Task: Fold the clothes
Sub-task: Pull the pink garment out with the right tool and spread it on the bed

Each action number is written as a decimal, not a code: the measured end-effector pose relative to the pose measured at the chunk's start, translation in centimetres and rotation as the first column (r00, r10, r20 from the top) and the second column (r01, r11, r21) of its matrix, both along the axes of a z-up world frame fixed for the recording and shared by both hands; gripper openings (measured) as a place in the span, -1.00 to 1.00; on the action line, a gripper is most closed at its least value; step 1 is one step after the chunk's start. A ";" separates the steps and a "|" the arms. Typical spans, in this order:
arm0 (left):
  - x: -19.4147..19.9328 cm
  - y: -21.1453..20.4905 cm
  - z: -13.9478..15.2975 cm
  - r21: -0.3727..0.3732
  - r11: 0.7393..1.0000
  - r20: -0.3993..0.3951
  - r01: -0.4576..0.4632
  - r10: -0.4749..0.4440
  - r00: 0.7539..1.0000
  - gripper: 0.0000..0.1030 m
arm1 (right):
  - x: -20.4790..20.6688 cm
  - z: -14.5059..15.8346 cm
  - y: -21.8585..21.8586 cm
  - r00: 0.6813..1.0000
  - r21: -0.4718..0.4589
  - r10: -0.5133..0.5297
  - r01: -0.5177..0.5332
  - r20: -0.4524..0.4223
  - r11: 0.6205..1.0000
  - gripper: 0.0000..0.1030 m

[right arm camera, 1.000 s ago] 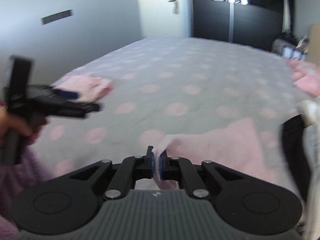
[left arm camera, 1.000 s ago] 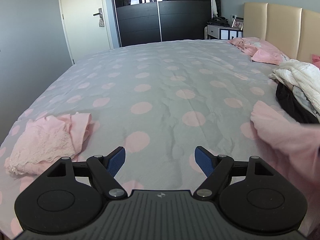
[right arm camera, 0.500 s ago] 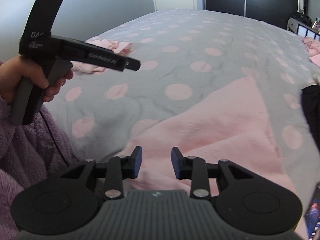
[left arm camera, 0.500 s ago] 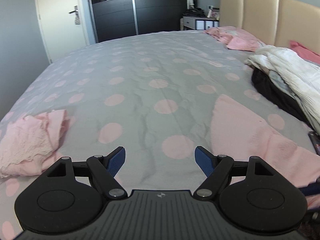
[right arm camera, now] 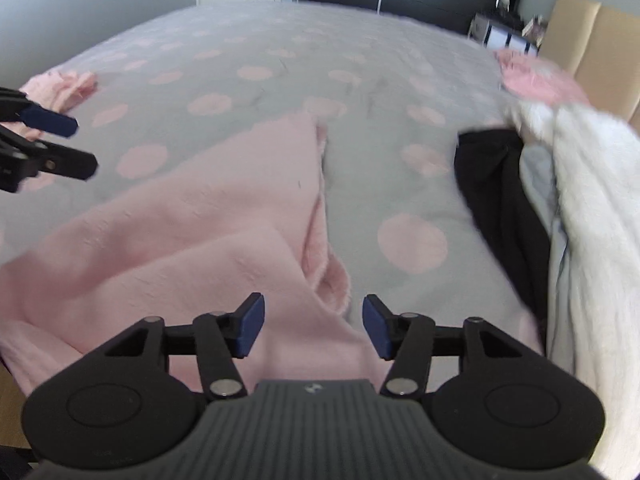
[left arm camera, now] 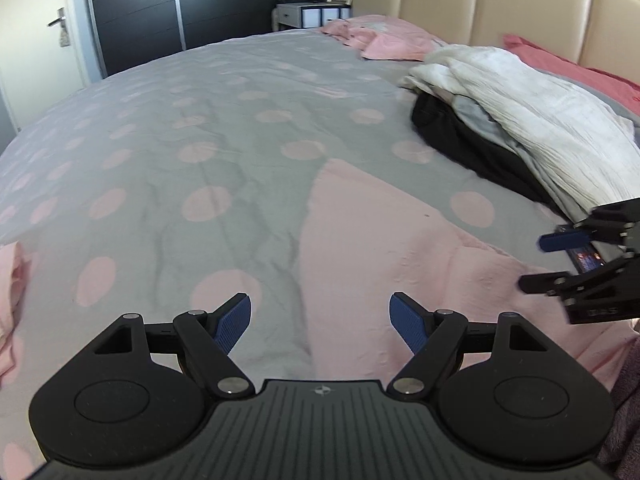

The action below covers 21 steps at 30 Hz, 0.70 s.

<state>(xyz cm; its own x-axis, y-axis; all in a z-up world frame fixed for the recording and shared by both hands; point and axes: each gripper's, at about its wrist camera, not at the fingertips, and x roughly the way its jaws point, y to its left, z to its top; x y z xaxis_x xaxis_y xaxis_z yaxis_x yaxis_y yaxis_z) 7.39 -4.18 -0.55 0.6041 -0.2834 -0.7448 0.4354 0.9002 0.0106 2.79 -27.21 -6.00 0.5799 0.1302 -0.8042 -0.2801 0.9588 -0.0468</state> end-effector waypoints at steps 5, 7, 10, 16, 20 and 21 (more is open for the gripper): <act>0.0 -1.6 -0.5 0.001 0.999 -0.009 0.047 -0.047 0.999 0.48 | -0.3 -1.6 0.3 0.997 0.020 0.031 -0.029 -0.076 0.999 -0.96; 0.1 -2.0 -0.7 0.001 0.998 -0.015 0.056 -0.056 0.998 0.48 | -1.1 -1.5 1.0 0.993 0.045 0.079 -0.075 -0.082 0.996 -0.98; 0.2 -2.5 -1.2 0.010 0.997 -0.026 0.073 -0.073 0.997 0.48 | -2.5 -1.1 2.4 0.974 0.123 0.195 -0.182 -0.111 0.976 -0.97; 0.1 -2.9 -1.8 0.045 0.996 -0.036 0.079 -0.078 0.996 0.48 | -3.0 1.7 2.2 0.976 -0.021 0.215 -0.214 0.037 0.977 -0.57; 0.1 -3.0 -1.8 0.055 0.995 -0.029 0.085 -0.084 0.996 0.48 | -1.6 2.5 1.6 0.959 -0.188 0.269 -0.249 0.088 0.950 -0.47; 0.1 -3.0 -1.8 0.054 0.995 -0.028 0.087 -0.086 0.996 0.48 | -1.1 2.4 1.5 0.951 -0.237 0.295 -0.267 0.094 0.934 -0.46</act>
